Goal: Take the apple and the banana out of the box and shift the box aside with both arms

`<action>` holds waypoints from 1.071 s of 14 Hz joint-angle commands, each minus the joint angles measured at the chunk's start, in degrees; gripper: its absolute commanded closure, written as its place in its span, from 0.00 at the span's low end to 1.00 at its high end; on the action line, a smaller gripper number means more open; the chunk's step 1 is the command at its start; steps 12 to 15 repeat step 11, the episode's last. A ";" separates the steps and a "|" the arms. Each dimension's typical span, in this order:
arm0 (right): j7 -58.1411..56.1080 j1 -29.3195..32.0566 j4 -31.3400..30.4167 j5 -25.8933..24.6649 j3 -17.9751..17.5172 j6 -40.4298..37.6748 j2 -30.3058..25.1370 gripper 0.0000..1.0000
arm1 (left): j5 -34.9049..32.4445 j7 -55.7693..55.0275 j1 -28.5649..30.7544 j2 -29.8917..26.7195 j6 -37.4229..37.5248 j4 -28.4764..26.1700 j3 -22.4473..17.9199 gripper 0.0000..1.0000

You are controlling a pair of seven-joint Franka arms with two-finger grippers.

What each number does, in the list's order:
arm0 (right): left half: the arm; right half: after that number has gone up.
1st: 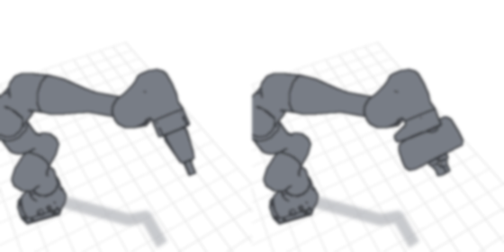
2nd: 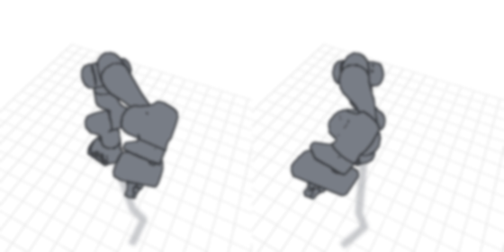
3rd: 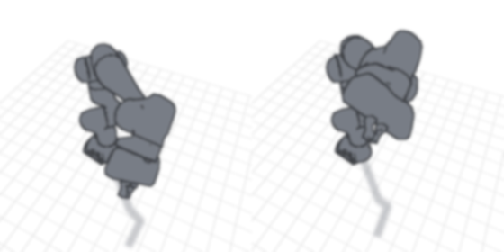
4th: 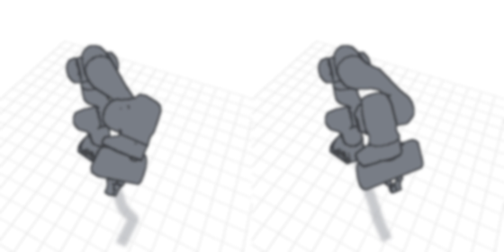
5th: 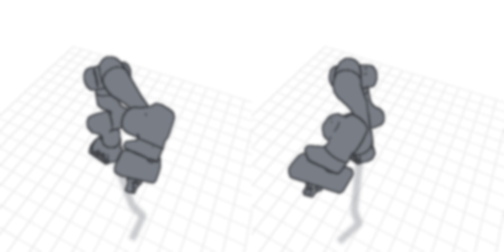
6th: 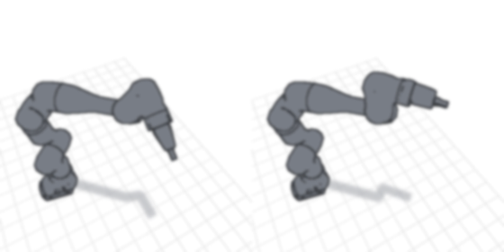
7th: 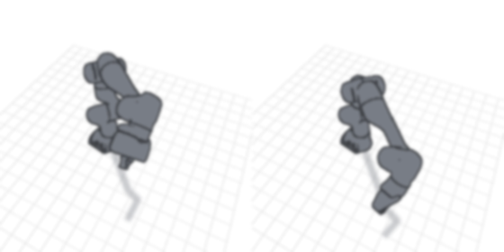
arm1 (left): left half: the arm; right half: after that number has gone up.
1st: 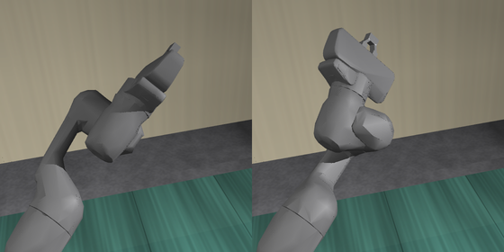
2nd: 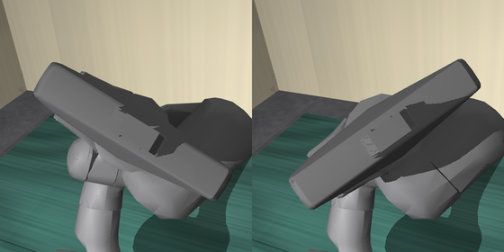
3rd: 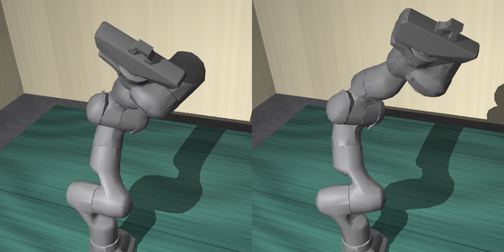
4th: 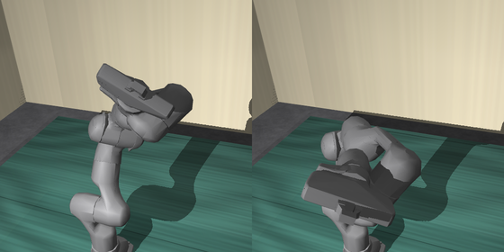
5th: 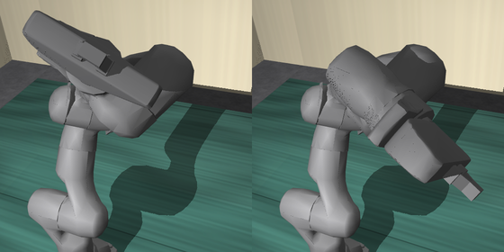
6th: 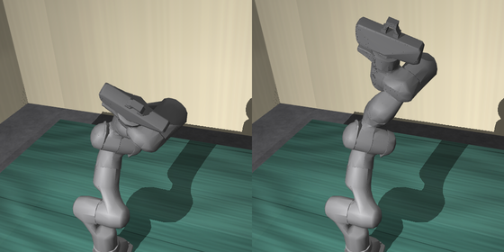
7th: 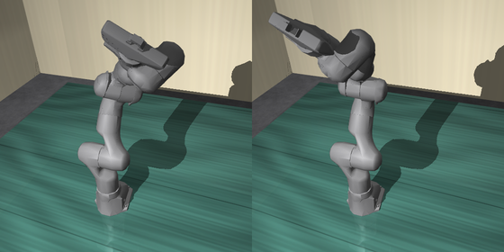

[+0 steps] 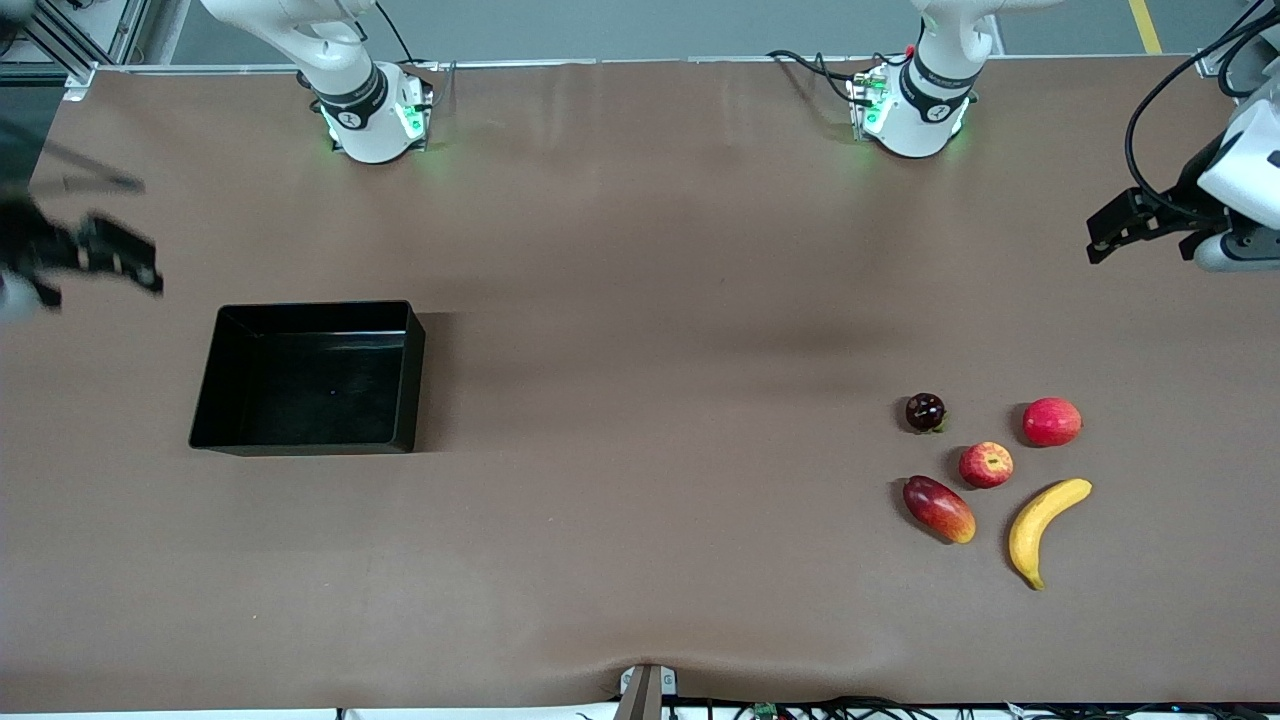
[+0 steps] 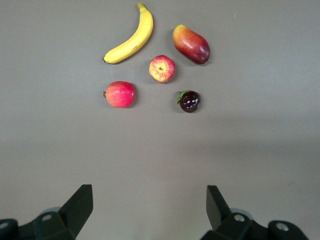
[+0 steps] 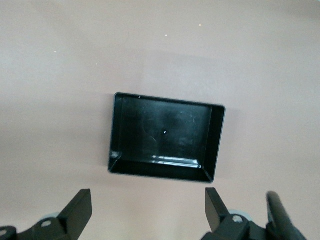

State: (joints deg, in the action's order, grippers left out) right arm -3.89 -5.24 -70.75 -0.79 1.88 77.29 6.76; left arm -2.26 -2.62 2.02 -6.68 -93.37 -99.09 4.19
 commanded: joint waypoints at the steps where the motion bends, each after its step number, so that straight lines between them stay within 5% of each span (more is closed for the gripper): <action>1: 0.99 4.43 -9.48 0.79 -1.00 1.64 -6.40 0.00 | 1.03 -0.29 -0.52 -2.98 0.21 -1.99 -0.94 0.00; 10: -0.77 5.77 -9.23 0.97 -0.48 1.99 -6.06 0.00 | 1.03 -0.20 -0.61 3.96 4.86 7.32 -0.94 0.00; 15: -0.77 5.68 -9.23 0.97 -0.56 2.08 -6.06 0.00 | 1.03 -0.11 -0.61 4.05 4.96 7.50 -0.94 0.00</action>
